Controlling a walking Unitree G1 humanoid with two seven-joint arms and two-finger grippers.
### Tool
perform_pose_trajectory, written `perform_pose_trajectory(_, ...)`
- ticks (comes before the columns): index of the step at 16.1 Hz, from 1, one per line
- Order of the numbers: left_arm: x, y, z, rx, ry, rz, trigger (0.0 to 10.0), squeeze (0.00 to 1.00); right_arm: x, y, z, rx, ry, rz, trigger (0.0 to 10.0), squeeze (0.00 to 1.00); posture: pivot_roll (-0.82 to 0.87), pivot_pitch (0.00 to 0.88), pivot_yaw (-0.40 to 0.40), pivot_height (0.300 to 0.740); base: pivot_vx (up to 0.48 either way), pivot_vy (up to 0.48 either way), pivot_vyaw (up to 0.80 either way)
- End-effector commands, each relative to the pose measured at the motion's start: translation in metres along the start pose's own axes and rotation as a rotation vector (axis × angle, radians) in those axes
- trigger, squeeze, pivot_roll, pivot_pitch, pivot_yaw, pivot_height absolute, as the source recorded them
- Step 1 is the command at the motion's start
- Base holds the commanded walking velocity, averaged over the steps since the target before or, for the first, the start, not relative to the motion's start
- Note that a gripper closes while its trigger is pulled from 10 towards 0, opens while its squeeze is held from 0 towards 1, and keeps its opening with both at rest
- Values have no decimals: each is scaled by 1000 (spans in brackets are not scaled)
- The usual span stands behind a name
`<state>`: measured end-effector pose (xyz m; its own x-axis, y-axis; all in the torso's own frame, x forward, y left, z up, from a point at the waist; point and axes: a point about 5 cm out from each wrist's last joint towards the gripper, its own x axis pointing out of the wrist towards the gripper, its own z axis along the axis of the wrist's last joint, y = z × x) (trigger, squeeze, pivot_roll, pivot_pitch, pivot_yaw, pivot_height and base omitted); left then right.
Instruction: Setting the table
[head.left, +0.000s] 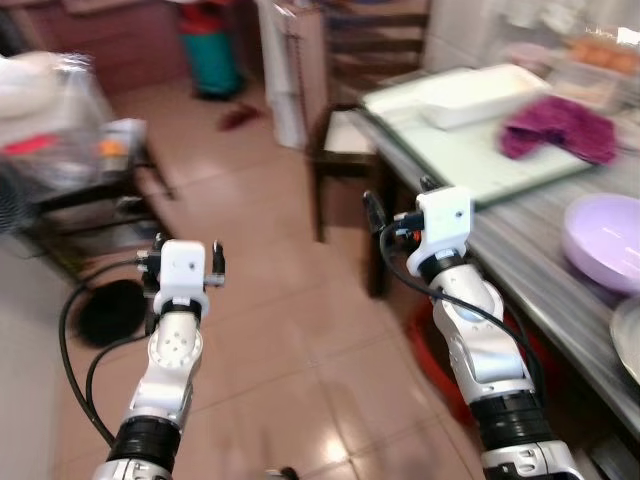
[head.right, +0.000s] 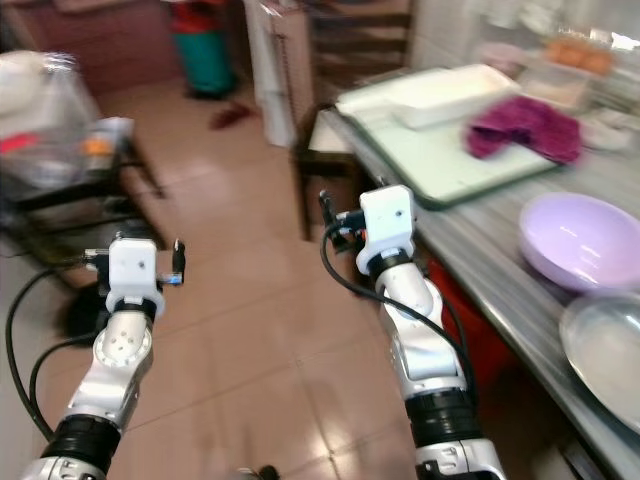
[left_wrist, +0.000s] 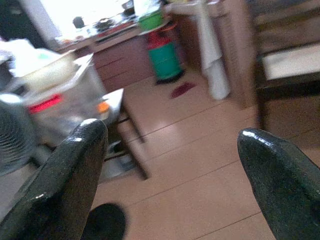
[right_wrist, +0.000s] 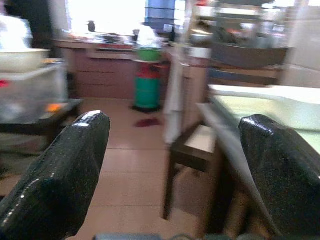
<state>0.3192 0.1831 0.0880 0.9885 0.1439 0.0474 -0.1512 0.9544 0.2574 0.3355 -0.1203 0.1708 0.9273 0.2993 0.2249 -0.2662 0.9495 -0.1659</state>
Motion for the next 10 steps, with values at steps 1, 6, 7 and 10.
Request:
perform_pose_trajectory(1, -5, 1, -19, 55, 63, -5, 10000, 0, 1, 1, -5, 4, 15, 16, 10000, 0, -142, 101, 68, 740, 0, 0, 794)
perform_pose_trajectory(6, -22, -3, -64, 158, 265, -71, 10000, 0, -12, -1, -52, 2, 184, 27, 10000, 0, -143, 79, 43, 740, 0, 0, 794)
perform_pose_trajectory(7, -32, -9, -79, 174, 343, -141, 10000, 0, -18, -2, -68, 9, 243, 12, 10000, 0, -140, 75, 44, 740, 0, 0, 0)
perform_pose_trajectory(10, -49, -25, -99, 165, 474, -293, 10000, 0, -46, -14, -116, 62, 473, -106, 10000, 0, -132, 45, 42, 740, 0, 0, 0)
